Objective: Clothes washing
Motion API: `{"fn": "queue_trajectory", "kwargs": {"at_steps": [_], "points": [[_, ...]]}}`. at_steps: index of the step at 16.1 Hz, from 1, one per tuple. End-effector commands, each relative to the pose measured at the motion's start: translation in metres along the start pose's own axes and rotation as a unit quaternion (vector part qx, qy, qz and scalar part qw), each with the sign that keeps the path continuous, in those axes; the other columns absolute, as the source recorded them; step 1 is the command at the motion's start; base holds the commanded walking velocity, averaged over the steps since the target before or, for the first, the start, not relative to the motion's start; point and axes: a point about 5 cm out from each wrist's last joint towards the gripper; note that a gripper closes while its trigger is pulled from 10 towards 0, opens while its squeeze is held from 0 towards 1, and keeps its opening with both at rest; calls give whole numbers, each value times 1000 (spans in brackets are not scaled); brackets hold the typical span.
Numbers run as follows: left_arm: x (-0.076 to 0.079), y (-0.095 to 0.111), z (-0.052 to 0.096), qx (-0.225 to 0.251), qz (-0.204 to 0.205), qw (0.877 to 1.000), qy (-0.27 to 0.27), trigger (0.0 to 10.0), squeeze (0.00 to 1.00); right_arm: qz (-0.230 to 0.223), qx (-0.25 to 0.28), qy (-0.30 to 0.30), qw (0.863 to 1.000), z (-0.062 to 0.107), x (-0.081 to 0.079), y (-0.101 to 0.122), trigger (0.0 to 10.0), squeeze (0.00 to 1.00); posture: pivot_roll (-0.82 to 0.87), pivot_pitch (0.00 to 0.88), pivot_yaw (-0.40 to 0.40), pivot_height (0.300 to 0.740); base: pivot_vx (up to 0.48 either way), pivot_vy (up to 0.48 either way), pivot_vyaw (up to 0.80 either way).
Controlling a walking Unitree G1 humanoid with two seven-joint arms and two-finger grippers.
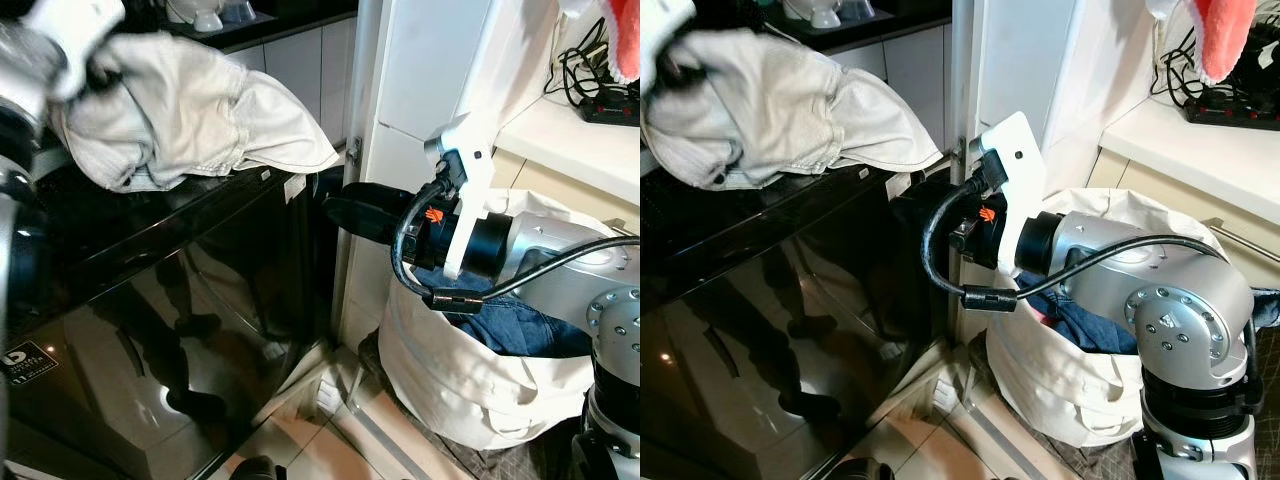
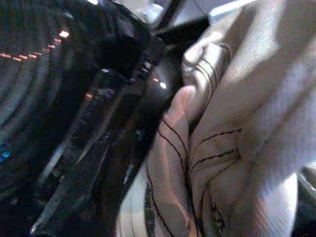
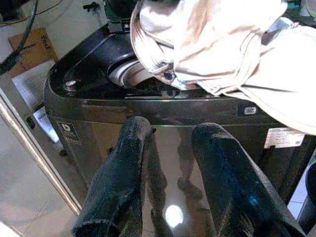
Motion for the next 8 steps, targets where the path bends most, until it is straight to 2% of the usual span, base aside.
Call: {"fn": "queue_trajectory", "kwargs": {"at_steps": [1,2,4,5,6,7,8], "points": [[-30,7,16,-9,-18,998,53,10000,0,5,-6,3,1000,-1,-1,1,10000,0,-35,0,33,740,0,0,0],[-41,-9,21,-55,-37,993,96,10000,0,6,-6,1,1000,-1,0,1,10000,0,-35,0,35,740,0,0,0],[-27,-4,14,1,8,998,57,10000,0,3,-7,-2,1000,-1,1,0,10000,0,-30,0,34,740,0,0,0],[5,11,2,56,6,997,-45,10000,0,1,-9,-5,1000,-1,1,-3,10000,0,-36,0,45,740,0,0,0],[38,16,-7,69,-13,990,-123,10000,0,0,-9,-9,1000,-1,1,-4,10000,0,-39,0,48,740,0,0,0],[48,11,-10,58,-16,990,-130,10000,0,-1,-8,-11,1000,-1,1,-4,10000,0,-38,0,52,740,0,0,0],[66,2,-17,38,-17,990,-138,10000,0,-3,-6,-16,1000,-1,2,-4,10000,0,-34,0,49,740,0,0,0]]}}
Point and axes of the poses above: a point about 5 cm out from each wrist's last joint towards the gripper, its own z axis pointing back from the gripper into the wrist, its own y axis along the axis of the wrist's last joint, x = y × z, and after that the axes turned 10 degrees about -z, right-handed
